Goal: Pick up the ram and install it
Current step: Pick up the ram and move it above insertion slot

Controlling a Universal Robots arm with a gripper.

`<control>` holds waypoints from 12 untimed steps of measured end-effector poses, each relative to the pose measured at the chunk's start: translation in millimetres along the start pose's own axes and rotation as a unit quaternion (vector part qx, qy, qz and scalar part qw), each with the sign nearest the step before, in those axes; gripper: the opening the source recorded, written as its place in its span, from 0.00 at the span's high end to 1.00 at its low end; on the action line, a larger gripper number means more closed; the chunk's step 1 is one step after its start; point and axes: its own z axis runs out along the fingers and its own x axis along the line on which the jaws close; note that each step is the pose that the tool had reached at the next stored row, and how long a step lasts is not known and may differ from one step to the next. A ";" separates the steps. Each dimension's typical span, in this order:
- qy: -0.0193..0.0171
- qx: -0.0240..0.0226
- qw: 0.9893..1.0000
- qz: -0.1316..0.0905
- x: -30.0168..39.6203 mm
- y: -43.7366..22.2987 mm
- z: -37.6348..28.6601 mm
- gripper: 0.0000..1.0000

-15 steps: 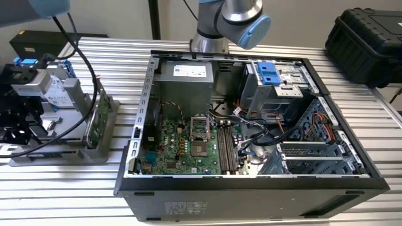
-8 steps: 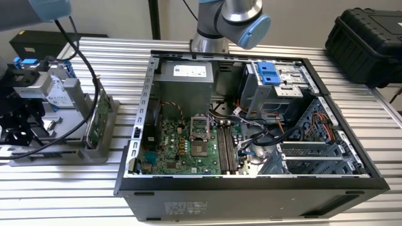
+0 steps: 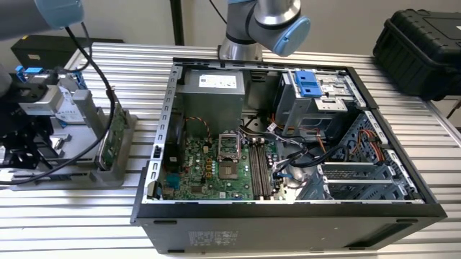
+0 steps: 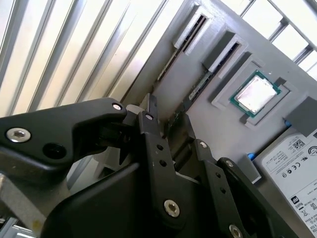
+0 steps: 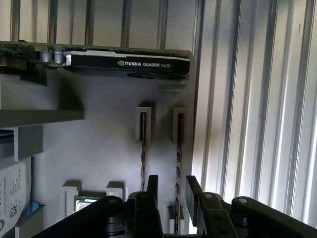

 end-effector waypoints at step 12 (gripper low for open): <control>0.000 0.002 1.000 0.000 -5.5 -0.2 9.7 0.00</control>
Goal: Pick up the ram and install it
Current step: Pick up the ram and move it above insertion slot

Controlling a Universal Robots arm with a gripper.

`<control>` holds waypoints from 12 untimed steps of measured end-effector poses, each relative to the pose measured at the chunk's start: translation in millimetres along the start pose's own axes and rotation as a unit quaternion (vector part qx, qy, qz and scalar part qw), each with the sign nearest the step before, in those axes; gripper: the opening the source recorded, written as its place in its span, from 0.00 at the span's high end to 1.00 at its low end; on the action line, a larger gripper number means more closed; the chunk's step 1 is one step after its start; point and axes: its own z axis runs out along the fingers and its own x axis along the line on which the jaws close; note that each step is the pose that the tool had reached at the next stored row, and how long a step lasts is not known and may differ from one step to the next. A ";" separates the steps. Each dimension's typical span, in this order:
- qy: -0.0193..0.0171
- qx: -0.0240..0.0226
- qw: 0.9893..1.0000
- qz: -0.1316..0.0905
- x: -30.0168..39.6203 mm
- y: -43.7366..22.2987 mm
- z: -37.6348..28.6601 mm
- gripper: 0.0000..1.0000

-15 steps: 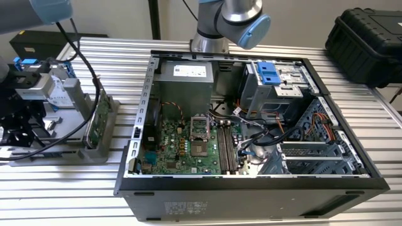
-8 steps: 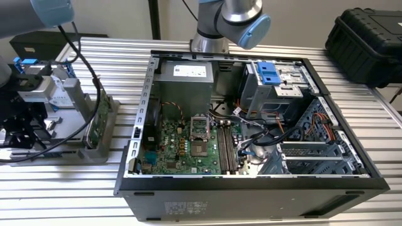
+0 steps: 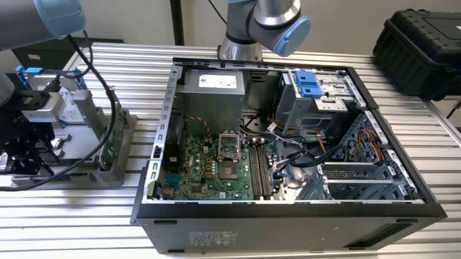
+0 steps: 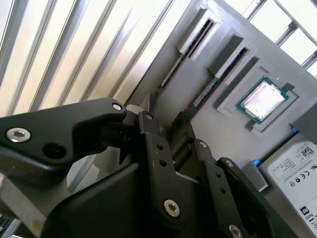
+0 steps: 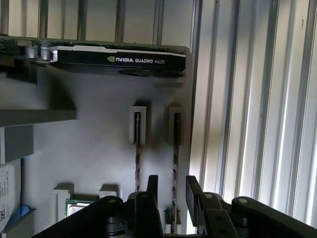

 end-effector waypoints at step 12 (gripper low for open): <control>0.000 0.001 1.000 0.000 -4.3 0.2 9.2 0.00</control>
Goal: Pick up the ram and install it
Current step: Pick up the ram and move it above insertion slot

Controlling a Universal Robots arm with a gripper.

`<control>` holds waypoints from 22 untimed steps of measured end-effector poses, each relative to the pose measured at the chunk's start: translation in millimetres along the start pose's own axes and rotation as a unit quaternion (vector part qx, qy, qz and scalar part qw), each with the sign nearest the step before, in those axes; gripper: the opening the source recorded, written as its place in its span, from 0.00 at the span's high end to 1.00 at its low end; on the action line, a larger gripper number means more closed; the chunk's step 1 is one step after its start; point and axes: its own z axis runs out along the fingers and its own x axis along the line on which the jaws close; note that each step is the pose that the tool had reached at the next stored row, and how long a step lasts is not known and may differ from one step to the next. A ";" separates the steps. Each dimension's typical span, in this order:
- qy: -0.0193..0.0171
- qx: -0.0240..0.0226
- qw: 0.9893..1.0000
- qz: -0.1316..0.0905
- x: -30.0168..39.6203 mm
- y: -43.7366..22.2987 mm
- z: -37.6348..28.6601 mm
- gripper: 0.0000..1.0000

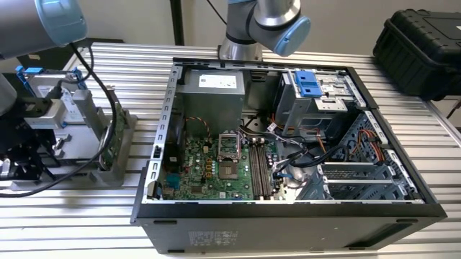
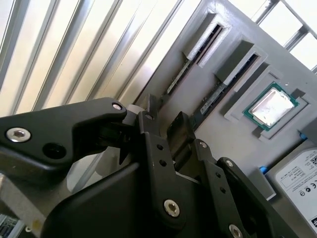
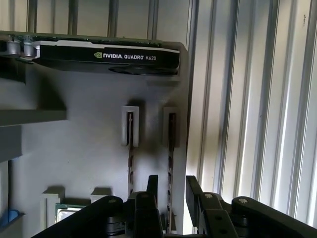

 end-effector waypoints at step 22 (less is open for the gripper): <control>0.000 0.000 1.000 -0.001 -0.2 0.1 13.6 0.00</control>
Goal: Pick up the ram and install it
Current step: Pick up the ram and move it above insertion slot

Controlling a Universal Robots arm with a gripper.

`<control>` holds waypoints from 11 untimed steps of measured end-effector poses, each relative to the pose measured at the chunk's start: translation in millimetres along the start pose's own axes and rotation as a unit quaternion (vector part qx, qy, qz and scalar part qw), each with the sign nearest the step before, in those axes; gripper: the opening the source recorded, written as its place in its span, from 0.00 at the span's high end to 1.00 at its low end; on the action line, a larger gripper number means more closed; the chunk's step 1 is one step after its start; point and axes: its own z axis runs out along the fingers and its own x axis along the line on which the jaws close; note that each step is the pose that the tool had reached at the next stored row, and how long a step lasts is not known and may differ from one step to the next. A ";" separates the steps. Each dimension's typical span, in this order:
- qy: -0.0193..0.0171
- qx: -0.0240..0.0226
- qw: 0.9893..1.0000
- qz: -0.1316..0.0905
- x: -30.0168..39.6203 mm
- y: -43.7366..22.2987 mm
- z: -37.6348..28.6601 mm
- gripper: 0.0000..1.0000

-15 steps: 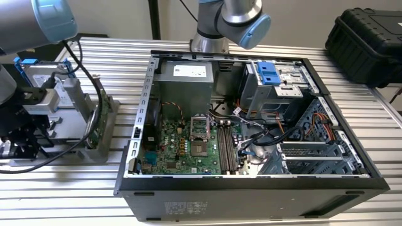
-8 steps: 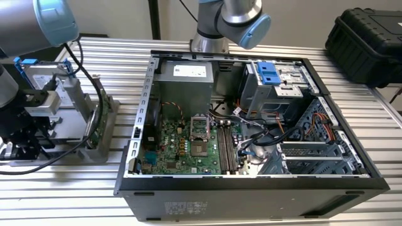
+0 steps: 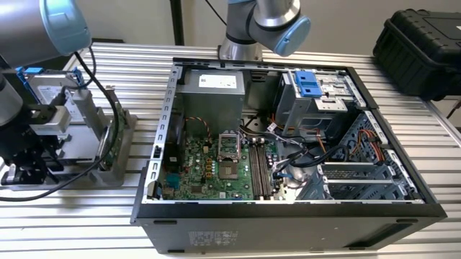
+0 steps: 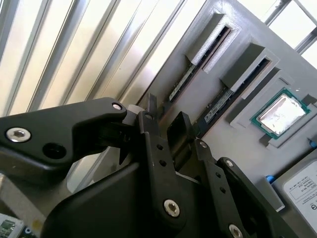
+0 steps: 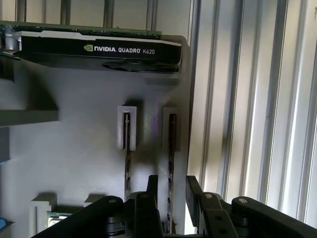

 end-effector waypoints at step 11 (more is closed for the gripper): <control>0.000 0.000 1.000 0.000 0.0 0.0 2.8 0.00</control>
